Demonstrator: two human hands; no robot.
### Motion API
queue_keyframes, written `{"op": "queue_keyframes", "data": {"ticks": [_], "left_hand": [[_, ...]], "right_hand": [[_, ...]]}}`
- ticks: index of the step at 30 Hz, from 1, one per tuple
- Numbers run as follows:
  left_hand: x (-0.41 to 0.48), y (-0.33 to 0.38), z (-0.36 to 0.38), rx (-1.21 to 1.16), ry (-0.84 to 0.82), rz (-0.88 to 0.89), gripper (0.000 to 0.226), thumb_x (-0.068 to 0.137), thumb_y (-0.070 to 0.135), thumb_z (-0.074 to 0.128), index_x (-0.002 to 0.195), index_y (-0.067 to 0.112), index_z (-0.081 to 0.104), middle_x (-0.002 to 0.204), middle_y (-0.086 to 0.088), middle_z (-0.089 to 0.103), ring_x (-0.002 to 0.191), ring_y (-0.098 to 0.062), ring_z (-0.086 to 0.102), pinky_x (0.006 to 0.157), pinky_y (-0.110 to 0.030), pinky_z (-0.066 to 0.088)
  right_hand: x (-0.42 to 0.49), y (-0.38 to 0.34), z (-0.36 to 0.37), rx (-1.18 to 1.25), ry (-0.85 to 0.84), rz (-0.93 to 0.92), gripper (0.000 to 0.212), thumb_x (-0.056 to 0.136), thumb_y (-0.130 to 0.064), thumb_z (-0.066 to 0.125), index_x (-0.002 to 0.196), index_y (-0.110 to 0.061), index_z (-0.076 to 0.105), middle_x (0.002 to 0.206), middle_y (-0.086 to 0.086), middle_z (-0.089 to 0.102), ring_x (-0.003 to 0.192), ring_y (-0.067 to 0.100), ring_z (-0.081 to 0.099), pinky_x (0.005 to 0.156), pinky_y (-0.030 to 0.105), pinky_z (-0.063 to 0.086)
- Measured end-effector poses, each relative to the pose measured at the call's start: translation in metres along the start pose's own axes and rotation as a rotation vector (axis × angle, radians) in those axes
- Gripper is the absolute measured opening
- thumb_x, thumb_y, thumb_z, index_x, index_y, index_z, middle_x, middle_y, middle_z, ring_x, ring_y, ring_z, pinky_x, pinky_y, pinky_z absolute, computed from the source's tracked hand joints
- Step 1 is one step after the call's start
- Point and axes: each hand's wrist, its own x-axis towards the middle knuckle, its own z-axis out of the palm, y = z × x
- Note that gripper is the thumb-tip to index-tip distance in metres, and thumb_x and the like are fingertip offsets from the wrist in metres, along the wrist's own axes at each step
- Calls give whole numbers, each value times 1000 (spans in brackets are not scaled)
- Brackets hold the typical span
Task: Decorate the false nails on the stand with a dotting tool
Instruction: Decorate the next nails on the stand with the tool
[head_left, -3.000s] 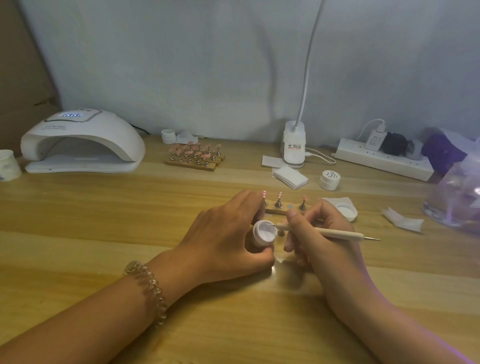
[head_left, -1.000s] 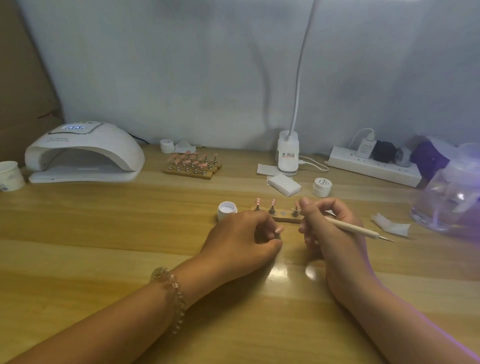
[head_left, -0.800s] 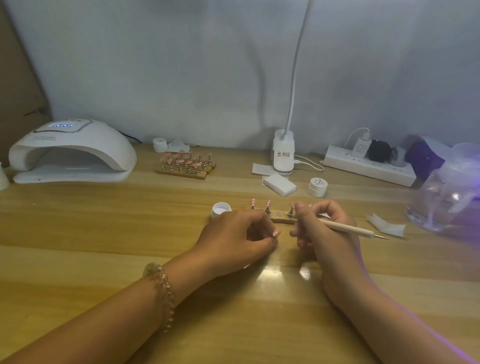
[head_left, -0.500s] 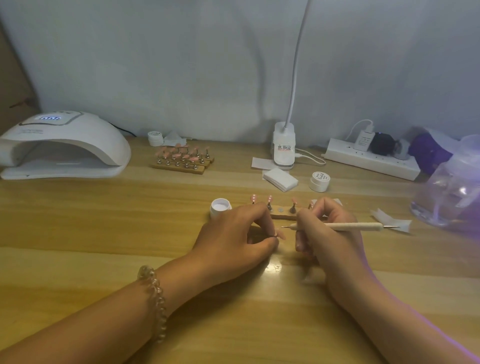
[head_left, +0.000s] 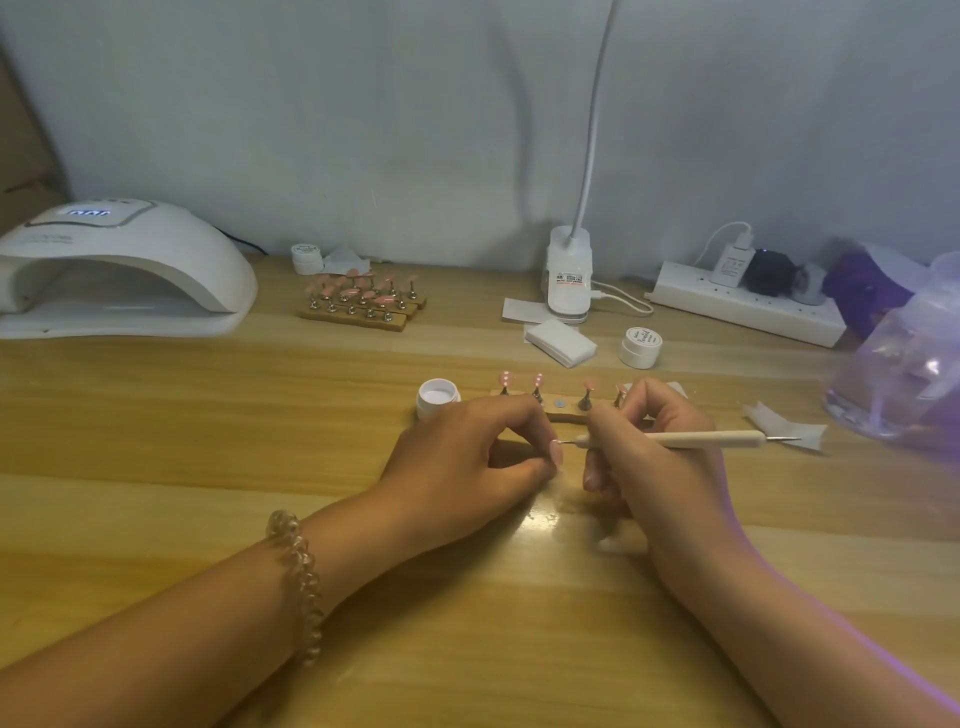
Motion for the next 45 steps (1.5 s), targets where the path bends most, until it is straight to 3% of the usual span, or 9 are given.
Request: {"op": "queue_keyframes", "data": {"ticks": [6, 10, 23, 29, 45], "left_hand": [[0, -1, 0, -41, -3, -4, 5, 84, 31, 71, 84, 31, 67, 78, 38, 59, 63, 7, 54, 54, -14, 29], [0, 0, 0, -55, -12, -9, 5, 84, 29, 72, 84, 30, 67, 78, 36, 60, 60, 2, 54, 57, -22, 32], [0, 2, -1, -73, -19, -19, 4, 85, 28, 72, 85, 29, 69, 85, 29, 66, 62, 2, 56, 61, -26, 38], [-1, 2, -1, -79, -25, -16, 6, 84, 25, 72, 84, 30, 67, 81, 33, 63, 60, 7, 55, 59, -24, 33], [-1, 2, -2, -50, -19, -11, 16, 83, 25, 73, 79, 38, 65, 78, 37, 61, 60, -1, 53, 57, -23, 33]], "right_hand": [[-1, -1, 0, 2, -5, -5, 36, 80, -5, 60, 54, -22, 41, 42, 8, 55, 38, 15, 40, 38, 17, 31], [-1, -2, 0, -13, -17, -9, 36, 81, -4, 59, 55, -22, 41, 42, 7, 54, 40, 17, 41, 39, 18, 32], [-2, -2, 1, -42, -3, -22, 29, 79, -5, 59, 60, -17, 41, 42, 7, 55, 42, 17, 44, 40, 21, 35], [-2, -1, 1, -39, -11, -14, 35, 80, -4, 60, 55, -22, 42, 42, 9, 55, 40, 17, 42, 39, 21, 34], [-2, -2, 1, -59, -7, -24, 23, 80, -6, 59, 64, -12, 43, 43, 9, 56, 41, 15, 46, 41, 22, 36]]}}
